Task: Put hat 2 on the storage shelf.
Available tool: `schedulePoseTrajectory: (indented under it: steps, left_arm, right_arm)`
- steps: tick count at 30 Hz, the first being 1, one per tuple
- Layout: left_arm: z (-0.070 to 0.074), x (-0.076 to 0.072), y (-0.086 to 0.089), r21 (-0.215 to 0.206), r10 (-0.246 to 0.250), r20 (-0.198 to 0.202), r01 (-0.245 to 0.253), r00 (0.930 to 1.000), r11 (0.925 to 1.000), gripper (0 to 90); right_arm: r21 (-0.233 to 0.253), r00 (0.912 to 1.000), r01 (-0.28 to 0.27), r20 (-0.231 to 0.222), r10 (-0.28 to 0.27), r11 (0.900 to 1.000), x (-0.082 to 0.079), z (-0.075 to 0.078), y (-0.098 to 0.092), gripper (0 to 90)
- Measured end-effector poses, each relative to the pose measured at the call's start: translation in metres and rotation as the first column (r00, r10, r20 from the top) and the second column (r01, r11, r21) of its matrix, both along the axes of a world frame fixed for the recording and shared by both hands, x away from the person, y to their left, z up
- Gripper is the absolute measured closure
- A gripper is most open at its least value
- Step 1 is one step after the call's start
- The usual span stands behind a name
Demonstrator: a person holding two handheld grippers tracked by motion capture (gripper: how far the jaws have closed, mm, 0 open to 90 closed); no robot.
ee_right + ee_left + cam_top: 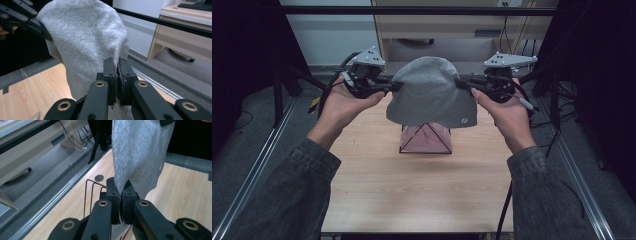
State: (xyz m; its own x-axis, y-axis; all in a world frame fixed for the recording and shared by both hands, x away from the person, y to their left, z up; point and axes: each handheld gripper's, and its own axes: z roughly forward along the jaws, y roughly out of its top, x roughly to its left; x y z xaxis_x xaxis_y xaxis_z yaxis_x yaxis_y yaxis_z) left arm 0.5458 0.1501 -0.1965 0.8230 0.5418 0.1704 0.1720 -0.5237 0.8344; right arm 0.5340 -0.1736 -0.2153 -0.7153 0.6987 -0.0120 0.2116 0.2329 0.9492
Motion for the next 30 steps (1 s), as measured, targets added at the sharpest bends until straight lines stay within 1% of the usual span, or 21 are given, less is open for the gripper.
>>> schedulePoseTrajectory:
  steps: [6,9,11,14,16,17,20,22,23,25,27,30]
  left_arm:
    - [-0.001,0.009,-0.005,-0.029,0.027,0.014,-0.027,0.9995,0.9992,87.4]
    - [0.0,0.014,-0.008,-0.041,0.041,0.036,-0.04,0.9985,0.9984,87.4]
    - [0.003,0.017,-0.01,-0.058,0.045,0.038,-0.043,0.9983,0.9974,87.5]
    - [0.006,0.021,-0.014,-0.051,0.048,0.051,-0.046,0.9975,0.9977,87.4]
    - [0.007,0.025,-0.016,-0.035,0.057,0.057,-0.055,0.9968,0.9979,87.4]
    - [0.007,0.028,-0.017,-0.039,0.062,0.055,-0.06,0.9965,0.9974,87.4]
    - [0.006,0.035,-0.017,-0.046,0.072,0.068,-0.069,0.9951,0.9966,87.4]
    - [0.006,0.039,-0.017,-0.067,0.079,0.068,-0.075,0.9945,0.9949,87.5]
    - [0.006,0.041,-0.017,-0.066,0.08,0.066,-0.076,0.9946,0.9949,87.5]
    - [0.004,0.044,-0.018,-0.057,0.086,0.071,-0.082,0.9938,0.995,87.5]
    - [0.0,0.048,-0.018,-0.056,0.087,0.06,-0.084,0.9944,0.9949,87.5]
    - [-0.008,0.053,-0.017,-0.05,0.094,0.05,-0.091,0.9943,0.9946,87.4]
  right_arm:
    - [0.025,0.9996,0.023,0.016,-0.024,0.999,0.009,-0.001,-0.005,86.1]
    - [0.037,0.9992,0.033,0.021,-0.034,0.999,0.014,-0.003,-0.006,86.1]
    - [0.045,0.9989,0.038,0.027,-0.039,0.998,0.016,-0.004,-0.007,86.2]
    - [0.054,0.9982,0.044,0.038,-0.046,0.998,0.022,-0.006,-0.009,86.1]
    - [0.061,0.9977,0.053,0.04,-0.055,0.997,0.027,-0.007,-0.01,86.1]
    - [0.069,0.9975,0.056,0.039,-0.058,0.996,0.03,-0.008,-0.01,86.1]
    - [0.082,0.9962,0.07,0.046,-0.074,0.994,0.039,-0.012,-0.01,86.1]
    - [0.096,0.9957,0.078,0.043,-0.082,0.992,0.045,-0.013,-0.009,86.1]
    - [0.098,0.9954,0.079,0.045,-0.084,0.992,0.047,-0.013,-0.008,86.2]
    - [0.102,0.9948,0.087,0.044,-0.092,0.991,0.052,-0.014,-0.007,86.1]
    - [0.105,0.9948,0.091,0.037,-0.095,0.99,0.056,-0.016,-0.006,86.1]
    - [0.097,0.995,0.096,0.02,-0.098,0.991,0.063,-0.022,-0.004,86.1]
